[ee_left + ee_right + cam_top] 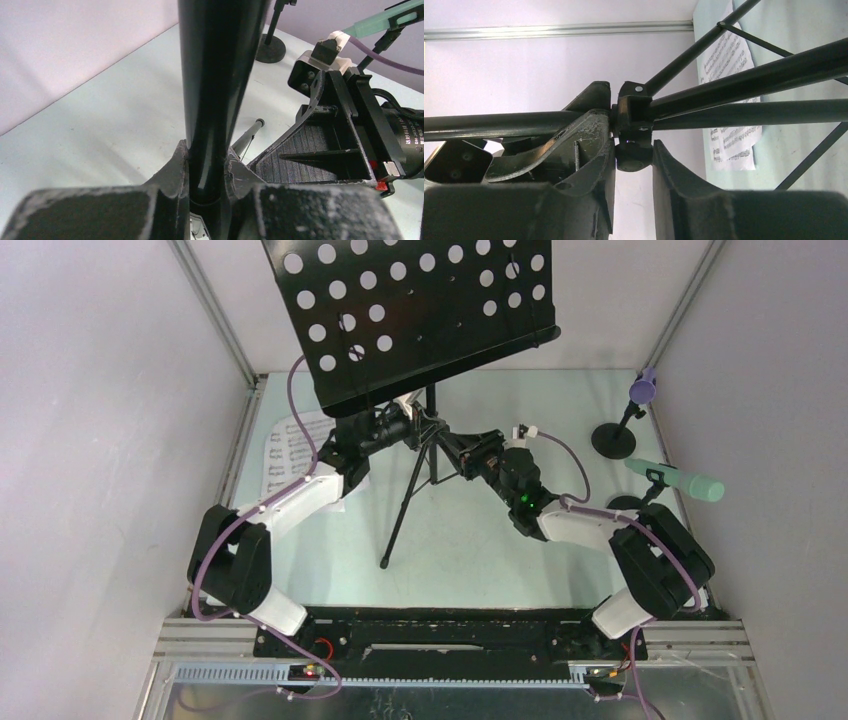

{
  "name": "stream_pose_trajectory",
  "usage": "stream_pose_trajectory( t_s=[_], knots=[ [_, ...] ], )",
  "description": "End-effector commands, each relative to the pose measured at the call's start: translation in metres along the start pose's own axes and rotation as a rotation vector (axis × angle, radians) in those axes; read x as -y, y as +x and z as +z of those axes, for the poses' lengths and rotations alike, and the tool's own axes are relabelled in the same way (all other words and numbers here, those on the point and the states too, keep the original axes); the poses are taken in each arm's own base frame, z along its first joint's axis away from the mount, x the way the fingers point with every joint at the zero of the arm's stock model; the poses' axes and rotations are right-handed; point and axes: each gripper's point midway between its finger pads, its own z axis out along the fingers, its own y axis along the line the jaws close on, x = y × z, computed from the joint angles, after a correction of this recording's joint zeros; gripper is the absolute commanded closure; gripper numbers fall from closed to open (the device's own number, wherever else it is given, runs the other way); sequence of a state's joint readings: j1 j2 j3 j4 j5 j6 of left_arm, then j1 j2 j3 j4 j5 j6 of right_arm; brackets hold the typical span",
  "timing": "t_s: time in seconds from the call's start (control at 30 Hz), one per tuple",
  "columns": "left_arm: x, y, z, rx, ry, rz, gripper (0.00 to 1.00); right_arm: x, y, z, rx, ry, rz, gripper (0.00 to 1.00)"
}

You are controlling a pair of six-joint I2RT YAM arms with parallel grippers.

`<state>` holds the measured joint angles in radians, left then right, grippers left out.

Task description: Pack up the instrument practice props

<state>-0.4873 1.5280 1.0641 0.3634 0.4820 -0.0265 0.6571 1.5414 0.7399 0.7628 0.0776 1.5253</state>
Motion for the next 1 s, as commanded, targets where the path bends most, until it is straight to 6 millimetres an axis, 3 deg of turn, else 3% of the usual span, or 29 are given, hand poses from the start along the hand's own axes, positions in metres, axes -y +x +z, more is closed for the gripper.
stream_pose_trajectory(
  t_s=[0.0,0.2,0.43,0.53,0.97],
  knots=[
    [0.015,0.052,-0.006,-0.179,0.065,-0.099,1.0,-0.002,-0.002,0.005,0.02,-0.029,0.009,0.74],
    [0.015,0.054,-0.006,-0.184,0.067,-0.096,1.0,-0.005,0.005,0.006,-0.02,-0.041,-0.033,1.0],
    [0.017,0.057,-0.005,-0.202,0.075,-0.086,1.0,-0.024,0.032,0.007,-0.194,-0.12,-0.32,1.0],
    [0.018,0.06,-0.005,-0.207,0.076,-0.09,1.0,-0.022,0.04,0.006,-0.25,-0.115,-0.479,1.0],
    [0.02,0.064,-0.004,-0.22,0.086,-0.085,1.0,-0.009,0.041,0.004,-0.286,-0.068,-0.988,1.0]
  ],
)
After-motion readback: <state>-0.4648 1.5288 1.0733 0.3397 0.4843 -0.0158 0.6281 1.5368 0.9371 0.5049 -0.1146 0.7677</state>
